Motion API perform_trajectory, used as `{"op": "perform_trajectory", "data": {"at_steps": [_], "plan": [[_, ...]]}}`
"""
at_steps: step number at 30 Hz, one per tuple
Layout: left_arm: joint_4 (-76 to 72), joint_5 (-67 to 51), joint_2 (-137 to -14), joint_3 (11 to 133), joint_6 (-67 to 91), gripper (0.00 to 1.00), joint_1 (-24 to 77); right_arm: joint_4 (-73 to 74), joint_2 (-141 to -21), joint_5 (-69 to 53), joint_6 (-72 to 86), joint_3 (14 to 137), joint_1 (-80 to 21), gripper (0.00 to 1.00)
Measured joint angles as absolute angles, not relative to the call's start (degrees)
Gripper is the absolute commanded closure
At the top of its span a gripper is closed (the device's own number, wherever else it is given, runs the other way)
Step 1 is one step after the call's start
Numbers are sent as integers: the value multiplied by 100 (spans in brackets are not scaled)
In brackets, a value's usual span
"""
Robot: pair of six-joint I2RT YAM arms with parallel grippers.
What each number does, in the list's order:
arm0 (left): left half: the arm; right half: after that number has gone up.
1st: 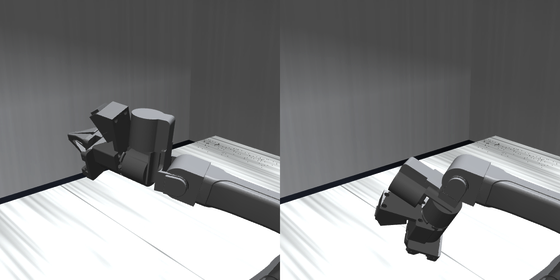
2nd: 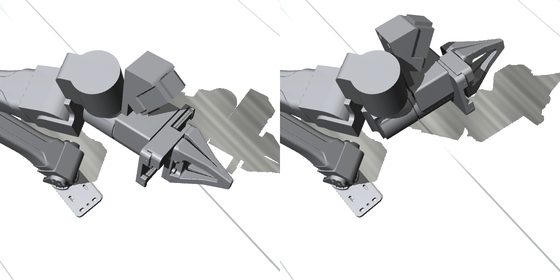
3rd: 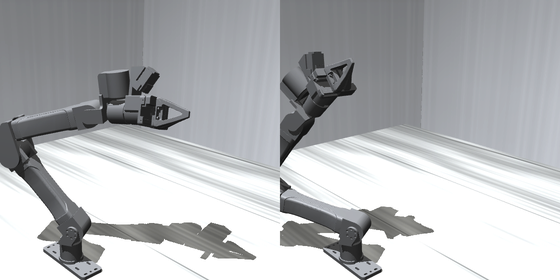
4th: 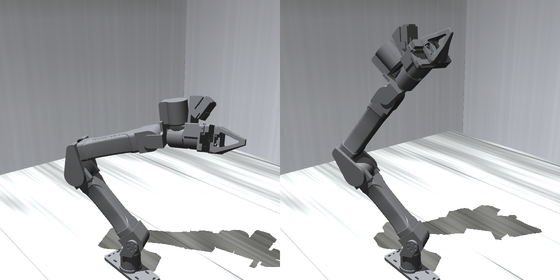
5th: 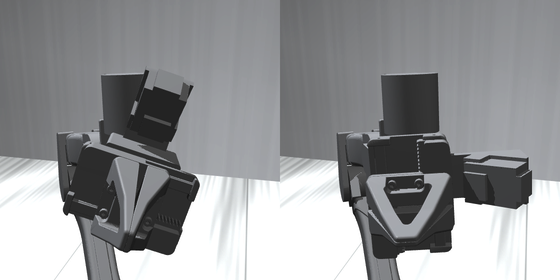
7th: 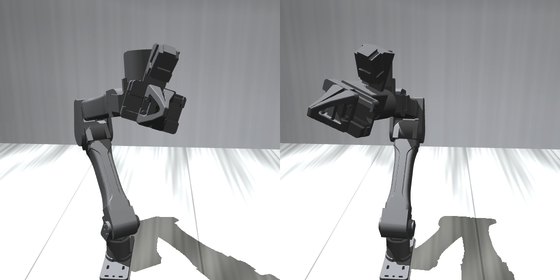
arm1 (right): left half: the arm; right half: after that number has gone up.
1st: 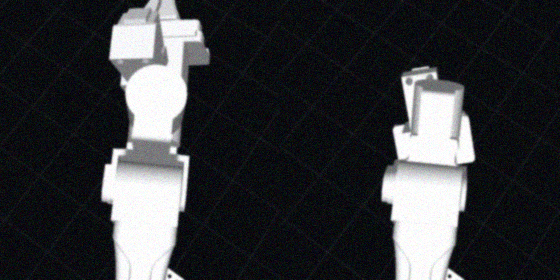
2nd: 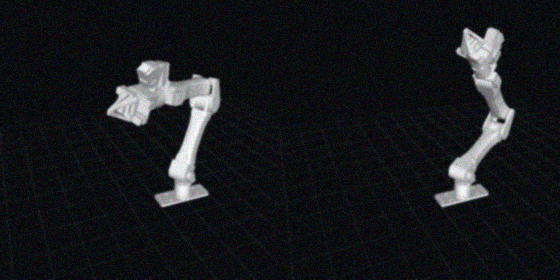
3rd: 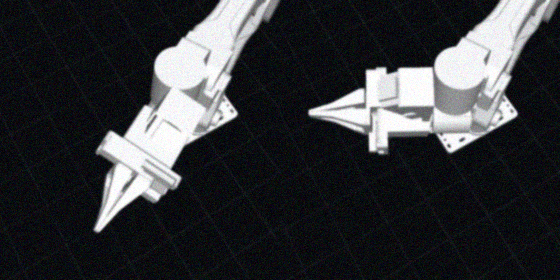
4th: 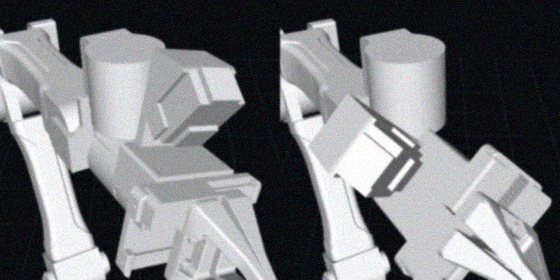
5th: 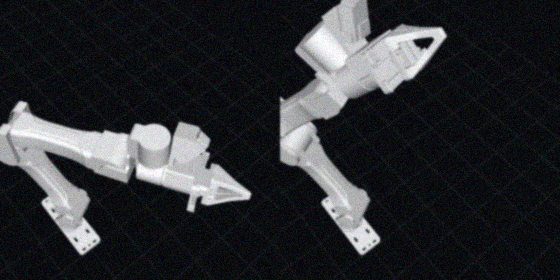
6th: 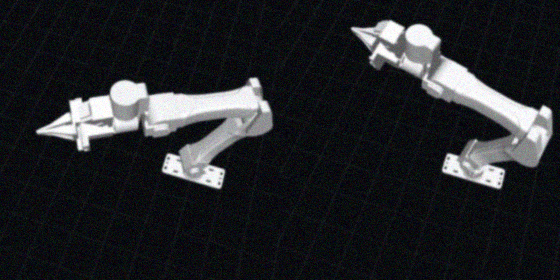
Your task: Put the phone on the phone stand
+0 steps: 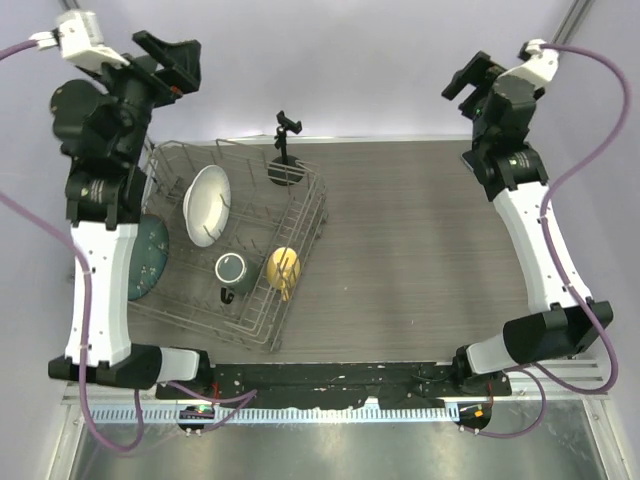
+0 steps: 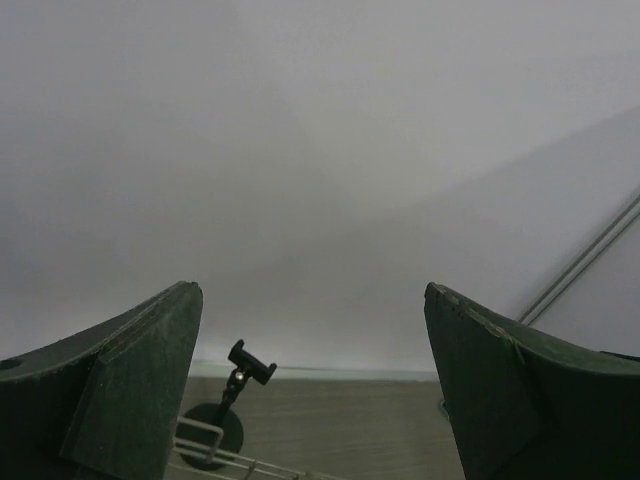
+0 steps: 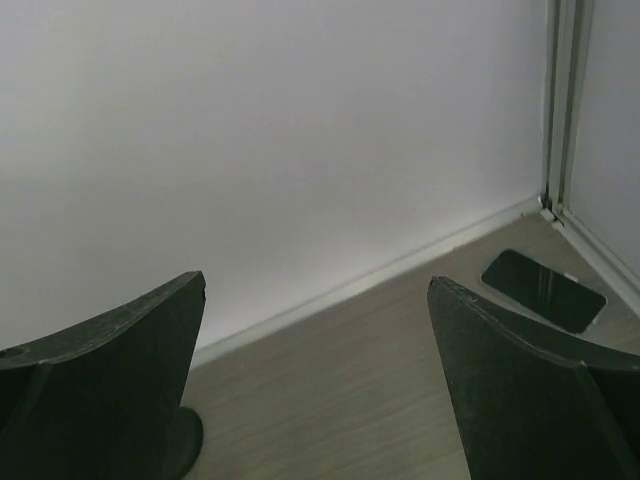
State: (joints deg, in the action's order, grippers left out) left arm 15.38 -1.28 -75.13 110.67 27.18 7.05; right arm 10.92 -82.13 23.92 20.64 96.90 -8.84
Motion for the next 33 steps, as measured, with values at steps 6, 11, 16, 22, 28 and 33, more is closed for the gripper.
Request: {"op": "perform_trajectory", "data": {"at_steps": [6,11,16,22,28,33], "plan": [[2329,-132,-8506,11316,2705,1,703,1463,-8816,2187,2163,9500,-1068,1],[2862,-338,-9150,11310,2709,0,701,1538,-9430,1435,2217,9620,-1197,1],[2823,-504,-8890,10582,2729,0,701,1050,-10333,-45,2471,9979,-1273,1],[2768,-722,-8169,9856,2742,0,698,193,-11998,-1542,2783,11212,-1559,2],[2628,-1059,-7891,9472,2779,1,698,-370,-13386,-2399,3319,12420,-1852,2],[2554,-1387,-7819,8895,2939,1,698,-1109,-13972,-2536,4309,12547,-2014,2]]}}
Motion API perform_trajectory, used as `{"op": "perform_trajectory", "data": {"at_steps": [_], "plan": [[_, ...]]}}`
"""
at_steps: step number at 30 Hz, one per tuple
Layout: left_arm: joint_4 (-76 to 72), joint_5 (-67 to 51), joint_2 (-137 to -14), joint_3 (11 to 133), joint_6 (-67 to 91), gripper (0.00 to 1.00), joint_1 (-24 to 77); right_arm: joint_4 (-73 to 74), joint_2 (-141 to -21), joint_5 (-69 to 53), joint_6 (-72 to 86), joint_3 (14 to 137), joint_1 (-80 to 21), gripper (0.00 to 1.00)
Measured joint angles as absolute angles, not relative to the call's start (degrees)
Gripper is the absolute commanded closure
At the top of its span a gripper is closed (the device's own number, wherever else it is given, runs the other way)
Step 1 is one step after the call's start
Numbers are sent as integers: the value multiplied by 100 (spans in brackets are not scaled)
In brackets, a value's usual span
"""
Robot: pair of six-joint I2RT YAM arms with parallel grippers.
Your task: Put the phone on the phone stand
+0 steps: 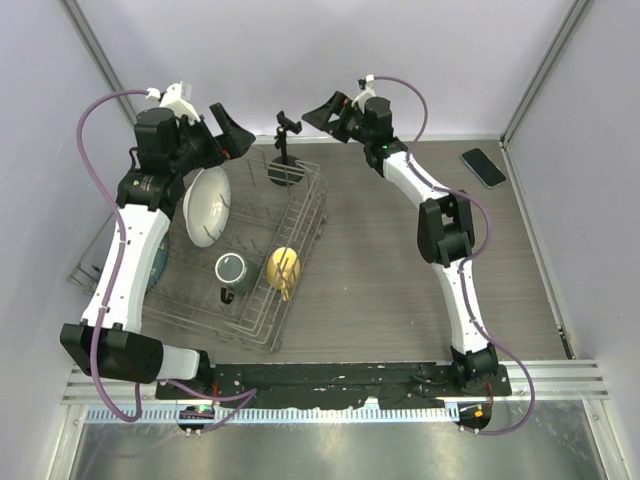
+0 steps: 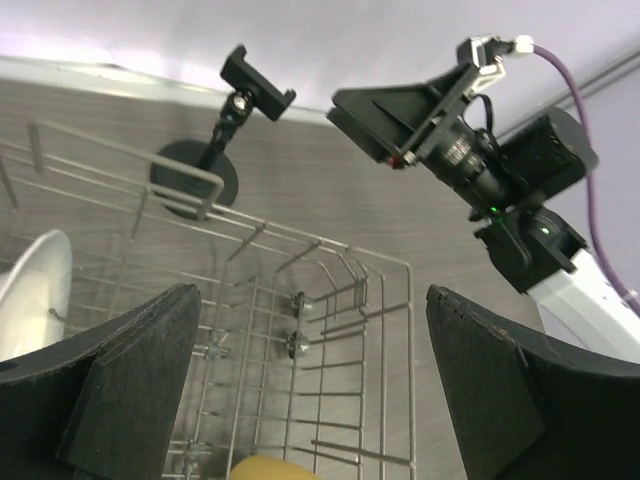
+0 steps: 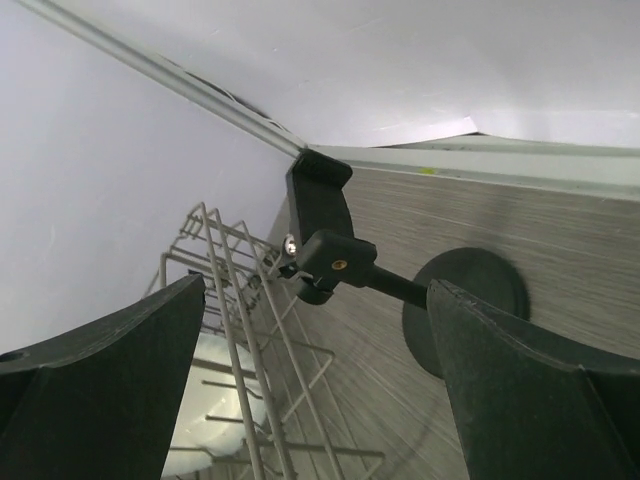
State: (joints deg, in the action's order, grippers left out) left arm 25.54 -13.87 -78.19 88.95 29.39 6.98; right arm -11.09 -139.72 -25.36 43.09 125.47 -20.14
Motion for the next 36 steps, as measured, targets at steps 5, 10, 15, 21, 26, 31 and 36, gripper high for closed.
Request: {"op": "perform_trajectory", "data": {"at_steps": [5,10,15,21,26,31,36], "plan": [[2528,-1651,-7664,8659,3096,1,698,-1562,-14468,-2394,5212,12720,-2134,2],[2331,-1863,-7288,8562,3267,2,701,-1883,-15010,-2200,5975,13135,-2224,2],[2137,-1977,-7000,8490,3328,1,701,-2117,-15419,-2062,6495,13461,-2331,5],[2080,-2060,-6967,8331,3406,2,698,-2587,-15729,-1973,7046,13600,-2434,11],[2086,-2080,-6967,8230,3411,2,698,-2781,-15902,-1833,7308,13701,-2484,16],[2088,-2080,-6936,8226,3406,2,701,-2897,-16027,-1739,7435,13915,-2502,23],[2128,-2080,-6840,8226,3395,2,698,-2958,-16097,-1653,7529,14011,-2502,36]]}}
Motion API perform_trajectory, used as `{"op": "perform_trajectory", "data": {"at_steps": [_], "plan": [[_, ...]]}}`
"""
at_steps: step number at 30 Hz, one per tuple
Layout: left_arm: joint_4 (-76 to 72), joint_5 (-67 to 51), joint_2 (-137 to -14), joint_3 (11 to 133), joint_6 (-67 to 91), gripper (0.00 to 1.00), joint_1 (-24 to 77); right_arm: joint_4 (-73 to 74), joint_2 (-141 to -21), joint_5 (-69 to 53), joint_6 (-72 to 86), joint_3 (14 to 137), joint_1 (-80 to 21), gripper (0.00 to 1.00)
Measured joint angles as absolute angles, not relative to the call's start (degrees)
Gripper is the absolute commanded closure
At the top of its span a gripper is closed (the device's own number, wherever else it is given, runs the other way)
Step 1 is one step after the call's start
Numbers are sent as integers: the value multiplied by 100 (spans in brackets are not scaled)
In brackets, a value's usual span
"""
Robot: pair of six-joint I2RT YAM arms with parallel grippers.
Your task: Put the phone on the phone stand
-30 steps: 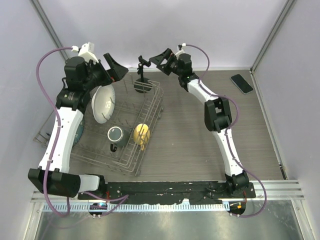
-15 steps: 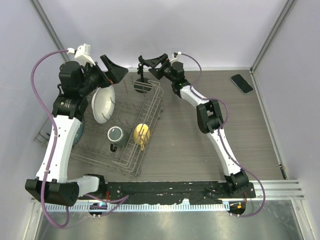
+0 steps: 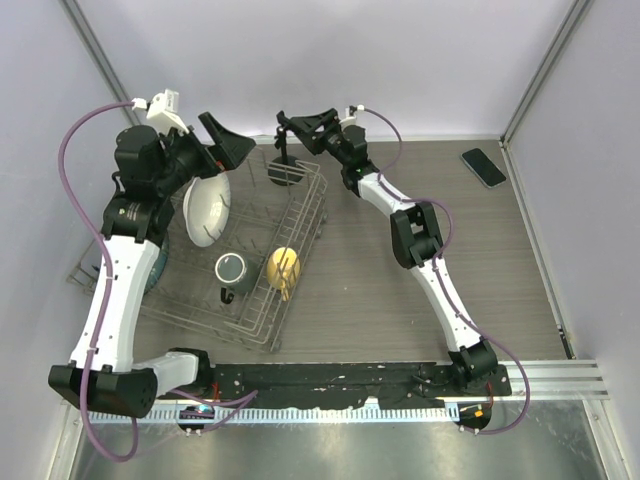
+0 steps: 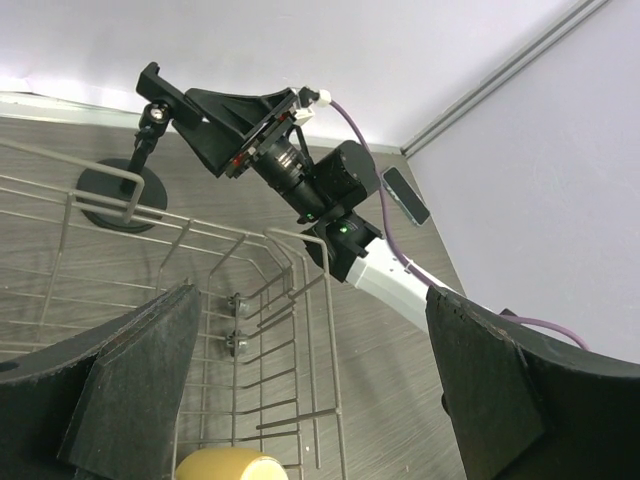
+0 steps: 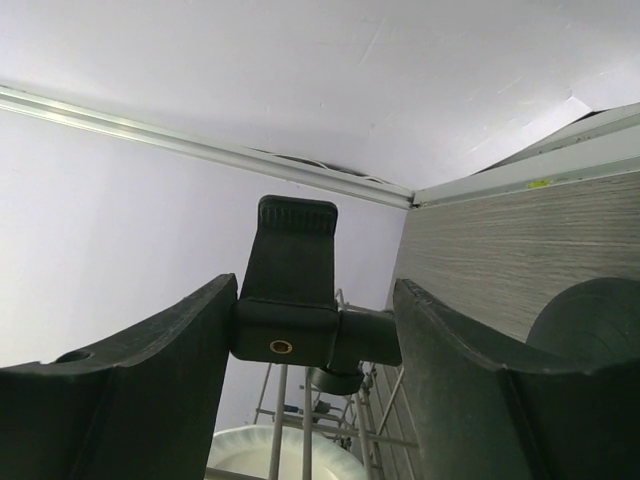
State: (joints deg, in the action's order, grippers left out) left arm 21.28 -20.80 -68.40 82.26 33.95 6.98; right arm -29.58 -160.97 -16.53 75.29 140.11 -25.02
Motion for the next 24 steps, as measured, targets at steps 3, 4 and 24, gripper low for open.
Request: {"op": "perform_trajectory", "data": {"at_steps": [3,4,24], "plan": [[2130,-2080,-6796,8226,3387,2,698,-3033,-16175,-1638,7634,14125,-2502,37],[2130,-2080,-6790,8226,3385,2,698,-3039,-16177,-1636,7651,14140,-2502,38],[2344,-2080,-6593,8204,3358,2,698,-3111,-16180,-1603,7824,14215,-2528,99]]}}
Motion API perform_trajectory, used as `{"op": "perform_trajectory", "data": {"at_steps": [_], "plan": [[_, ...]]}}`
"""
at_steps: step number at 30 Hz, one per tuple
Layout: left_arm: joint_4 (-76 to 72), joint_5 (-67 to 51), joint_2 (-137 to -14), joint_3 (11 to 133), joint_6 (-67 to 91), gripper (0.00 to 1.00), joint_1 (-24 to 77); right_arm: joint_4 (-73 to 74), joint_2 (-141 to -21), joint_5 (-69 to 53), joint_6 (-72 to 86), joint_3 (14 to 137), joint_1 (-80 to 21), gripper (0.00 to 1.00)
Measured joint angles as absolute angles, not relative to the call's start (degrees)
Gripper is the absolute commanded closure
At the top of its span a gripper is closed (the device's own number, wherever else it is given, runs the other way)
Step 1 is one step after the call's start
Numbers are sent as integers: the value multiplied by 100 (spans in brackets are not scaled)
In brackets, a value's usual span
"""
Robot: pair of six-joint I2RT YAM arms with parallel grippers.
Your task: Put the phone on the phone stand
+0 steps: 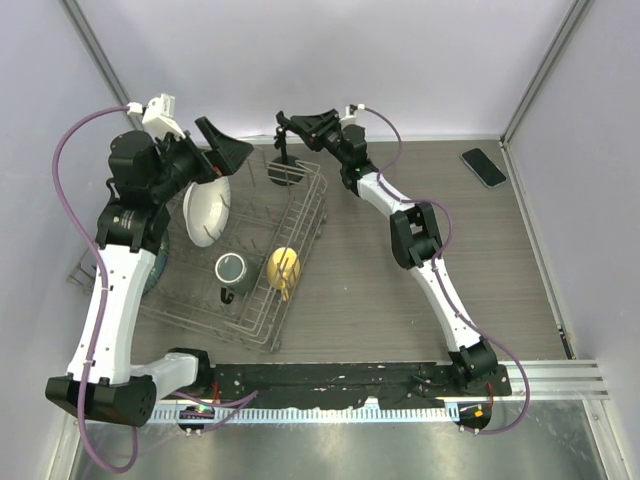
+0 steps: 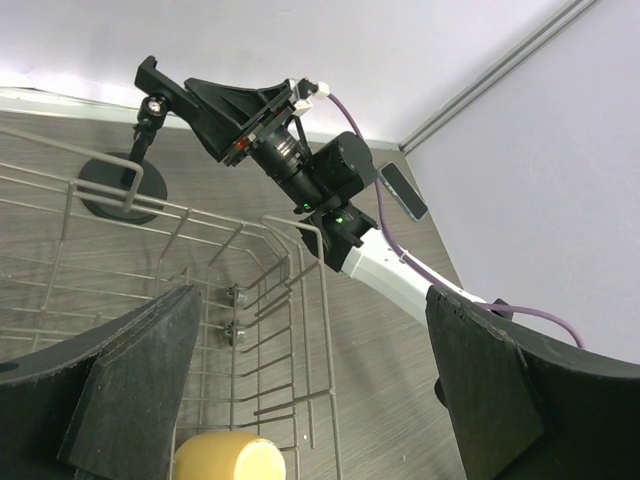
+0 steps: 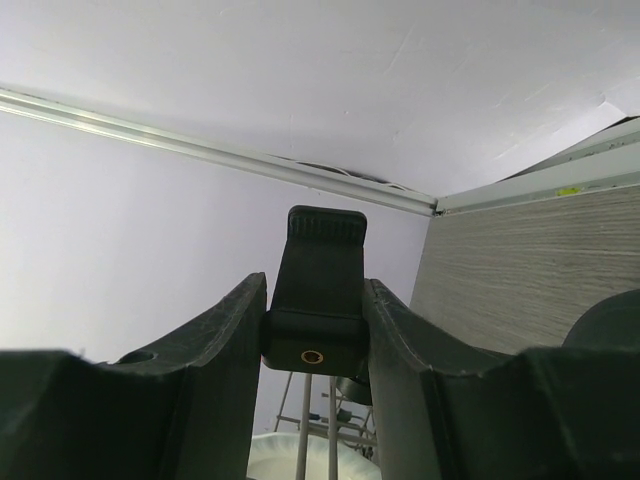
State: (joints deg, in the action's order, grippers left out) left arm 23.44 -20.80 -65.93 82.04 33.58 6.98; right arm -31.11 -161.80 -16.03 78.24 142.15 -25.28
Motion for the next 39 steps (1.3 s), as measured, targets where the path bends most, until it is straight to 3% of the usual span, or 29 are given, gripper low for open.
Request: {"op": "perform_trajectory", "data": {"at_steps": [5,10,23,31,39], "plan": [[2432,-2082,-6504,8204,3361,2,698,-3140,-15963,-1494,7846,13865,-2443,99],[2473,-2110,-6482,8204,3365,2,698,-3387,-14835,-1415,7795,12062,-2217,99],[2458,-2405,-6423,8038,3420,2,701,-4032,-10871,-1326,7352,6587,-801,99],[2425,-2847,-6423,7942,3599,4,786,-4211,-8431,-1540,7365,3970,-1055,99],[2405,-3148,-6340,7762,3621,8,1734,-3673,-5435,-1579,7452,2082,-1529,100]]}}
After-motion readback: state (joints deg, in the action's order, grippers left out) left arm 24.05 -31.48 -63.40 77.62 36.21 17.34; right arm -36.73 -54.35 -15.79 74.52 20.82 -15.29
